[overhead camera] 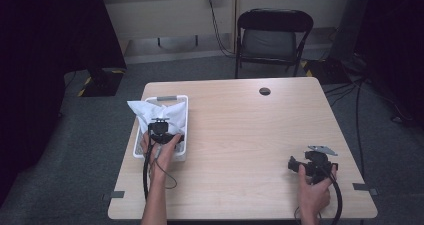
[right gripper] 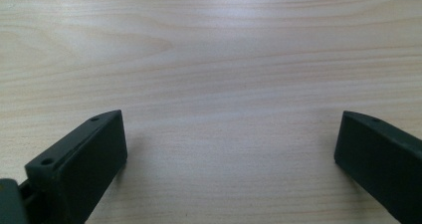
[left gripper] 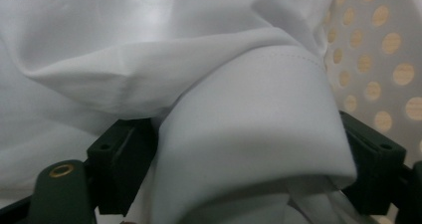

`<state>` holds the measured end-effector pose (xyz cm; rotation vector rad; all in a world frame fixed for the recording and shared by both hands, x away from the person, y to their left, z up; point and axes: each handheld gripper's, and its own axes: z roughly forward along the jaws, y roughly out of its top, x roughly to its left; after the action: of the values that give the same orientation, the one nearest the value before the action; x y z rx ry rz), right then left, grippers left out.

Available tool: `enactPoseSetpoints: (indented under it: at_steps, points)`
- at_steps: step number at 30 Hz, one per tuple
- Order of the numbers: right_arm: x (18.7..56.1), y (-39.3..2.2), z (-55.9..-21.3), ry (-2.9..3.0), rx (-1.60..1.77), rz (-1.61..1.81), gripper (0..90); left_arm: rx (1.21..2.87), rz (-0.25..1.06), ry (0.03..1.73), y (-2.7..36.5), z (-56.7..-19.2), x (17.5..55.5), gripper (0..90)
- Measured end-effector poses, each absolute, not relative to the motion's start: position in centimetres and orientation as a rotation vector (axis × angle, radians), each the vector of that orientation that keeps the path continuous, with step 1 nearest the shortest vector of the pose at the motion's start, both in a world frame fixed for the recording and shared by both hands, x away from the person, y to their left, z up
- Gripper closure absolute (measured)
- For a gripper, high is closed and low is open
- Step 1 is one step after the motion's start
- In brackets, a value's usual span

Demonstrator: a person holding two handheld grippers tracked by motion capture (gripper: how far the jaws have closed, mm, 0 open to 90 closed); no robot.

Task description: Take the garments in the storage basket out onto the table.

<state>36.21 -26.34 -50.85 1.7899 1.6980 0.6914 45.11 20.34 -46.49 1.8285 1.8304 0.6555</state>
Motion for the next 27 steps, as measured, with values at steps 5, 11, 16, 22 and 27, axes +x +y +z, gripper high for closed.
enactPoseSetpoints:
  at_steps: [5, 11, 16, 22, 27]
  points:
    - [36.21, -26.34, -50.85, 1.698, 1.79, 0.691, 0.0, 1.809, 0.625, 1.832, 20.56, -46.54, 45.1, 30.7]
    - [36.2, -26.34, -50.85, 1.698, 1.79, 0.691, 0.0, 1.795, 0.627, 1.816, 20.88, -46.61, 44.87, 40.4]
    - [36.21, -26.34, -50.85, 1.698, 1.79, 0.691, 0.0, 1.801, 0.607, 1.809, 20.96, -46.61, 44.89, 48.8]
    - [36.21, -26.34, -50.85, 1.698, 1.79, 0.691, 0.0, 1.798, 0.596, 1.794, 21.13, -46.57, 44.9, 61.5]
    - [36.21, -26.34, -50.85, 1.698, 1.79, 0.691, 0.0, 1.8, 0.59, 1.78, 21.21, -46.5, 44.88, 67.5]
